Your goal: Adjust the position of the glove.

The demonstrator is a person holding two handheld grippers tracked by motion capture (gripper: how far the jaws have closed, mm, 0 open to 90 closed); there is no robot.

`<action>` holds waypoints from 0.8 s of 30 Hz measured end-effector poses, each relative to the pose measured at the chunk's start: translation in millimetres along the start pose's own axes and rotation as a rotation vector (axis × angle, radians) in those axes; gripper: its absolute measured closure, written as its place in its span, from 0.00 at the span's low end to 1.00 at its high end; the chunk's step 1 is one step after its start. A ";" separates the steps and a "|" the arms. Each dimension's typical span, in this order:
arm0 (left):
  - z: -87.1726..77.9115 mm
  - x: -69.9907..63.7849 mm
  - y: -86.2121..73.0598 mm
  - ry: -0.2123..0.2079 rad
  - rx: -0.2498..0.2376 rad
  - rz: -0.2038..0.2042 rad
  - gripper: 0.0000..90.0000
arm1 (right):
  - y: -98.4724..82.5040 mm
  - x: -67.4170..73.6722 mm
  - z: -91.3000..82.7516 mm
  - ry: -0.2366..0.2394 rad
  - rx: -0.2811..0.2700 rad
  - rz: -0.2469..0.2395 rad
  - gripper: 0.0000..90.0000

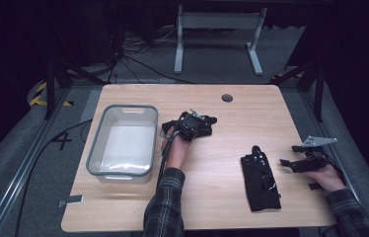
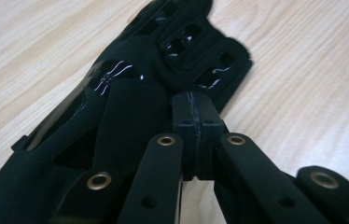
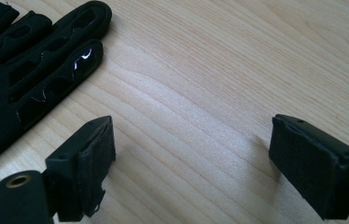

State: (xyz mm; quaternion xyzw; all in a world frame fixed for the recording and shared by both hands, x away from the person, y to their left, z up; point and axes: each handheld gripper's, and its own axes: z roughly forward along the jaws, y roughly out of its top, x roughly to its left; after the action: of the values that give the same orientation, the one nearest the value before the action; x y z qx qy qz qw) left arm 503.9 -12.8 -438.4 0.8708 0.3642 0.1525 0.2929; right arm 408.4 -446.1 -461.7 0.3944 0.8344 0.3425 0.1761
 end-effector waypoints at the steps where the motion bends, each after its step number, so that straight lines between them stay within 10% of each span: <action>1: 3.4 0.7 -1.0 -0.001 0.007 -0.001 1.00 | 0.0 0.0 0.0 0.000 0.000 0.000 0.17; 24: -2.8 -49.9 -17.0 -0.138 -0.002 0.035 1.00 | 0.0 0.0 0.0 0.000 0.000 0.000 0.17</action>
State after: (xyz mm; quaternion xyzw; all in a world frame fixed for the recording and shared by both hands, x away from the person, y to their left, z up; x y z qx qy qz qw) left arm 458.9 -38.3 -449.4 0.8852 0.3279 0.0975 0.3154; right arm 408.4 -446.1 -461.7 0.3944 0.8344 0.3425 0.1761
